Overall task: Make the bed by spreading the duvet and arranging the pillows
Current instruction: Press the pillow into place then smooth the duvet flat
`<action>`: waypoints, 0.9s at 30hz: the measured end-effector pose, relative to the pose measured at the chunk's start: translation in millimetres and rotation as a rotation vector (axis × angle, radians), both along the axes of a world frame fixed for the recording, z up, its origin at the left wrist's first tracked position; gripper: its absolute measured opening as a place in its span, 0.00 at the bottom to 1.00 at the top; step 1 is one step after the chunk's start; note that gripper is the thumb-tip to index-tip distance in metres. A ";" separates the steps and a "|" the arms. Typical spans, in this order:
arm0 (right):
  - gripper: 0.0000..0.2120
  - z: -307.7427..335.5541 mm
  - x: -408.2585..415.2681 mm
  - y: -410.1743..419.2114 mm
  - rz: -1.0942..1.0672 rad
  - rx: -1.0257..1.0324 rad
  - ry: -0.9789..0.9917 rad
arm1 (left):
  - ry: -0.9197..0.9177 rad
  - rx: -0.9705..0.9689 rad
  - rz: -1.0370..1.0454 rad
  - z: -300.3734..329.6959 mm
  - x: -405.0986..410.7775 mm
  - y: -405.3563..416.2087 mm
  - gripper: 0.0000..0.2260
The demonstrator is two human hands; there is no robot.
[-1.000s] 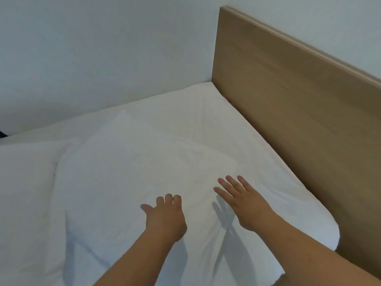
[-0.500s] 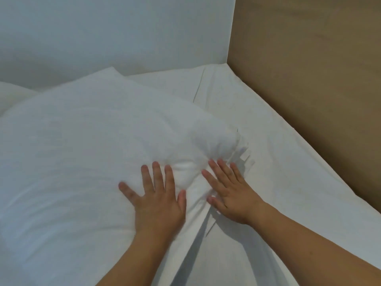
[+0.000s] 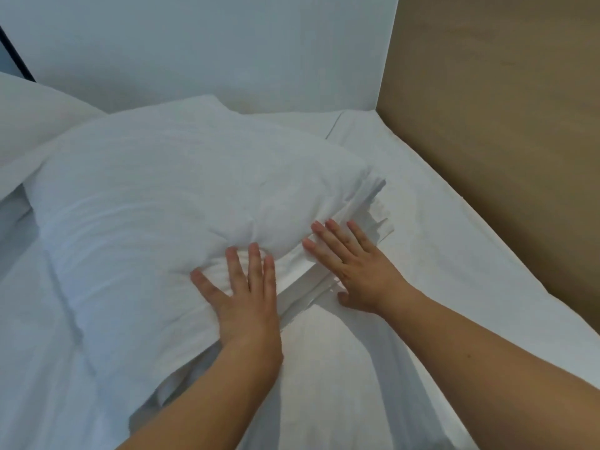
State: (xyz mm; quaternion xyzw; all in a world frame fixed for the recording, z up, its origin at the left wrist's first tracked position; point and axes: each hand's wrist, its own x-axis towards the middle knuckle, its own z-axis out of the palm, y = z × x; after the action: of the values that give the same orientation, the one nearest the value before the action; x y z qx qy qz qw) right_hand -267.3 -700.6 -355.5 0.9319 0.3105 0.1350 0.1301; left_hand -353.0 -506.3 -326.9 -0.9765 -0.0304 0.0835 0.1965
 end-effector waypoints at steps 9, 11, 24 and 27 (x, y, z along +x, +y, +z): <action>0.40 -30.9 36.5 24.6 0.089 0.156 -0.262 | -0.132 0.048 0.002 -33.2 40.4 7.6 0.37; 0.32 -35.0 49.9 30.2 0.115 0.210 -0.340 | -0.145 0.040 -0.015 -39.4 49.9 8.4 0.34; 0.25 -37.0 102.9 62.2 0.195 0.362 -0.538 | -0.323 -0.078 -0.124 -23.5 56.6 26.0 0.32; 0.24 -29.7 104.3 65.5 0.234 0.345 -0.525 | -0.357 -0.109 -0.058 -25.5 55.8 24.9 0.37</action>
State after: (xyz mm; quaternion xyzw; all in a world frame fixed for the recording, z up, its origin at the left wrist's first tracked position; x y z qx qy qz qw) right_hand -163.1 -635.2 -385.3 0.8317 0.3438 0.4349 0.0296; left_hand -297.3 -481.4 -352.4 -0.9854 -0.0321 -0.0954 0.1370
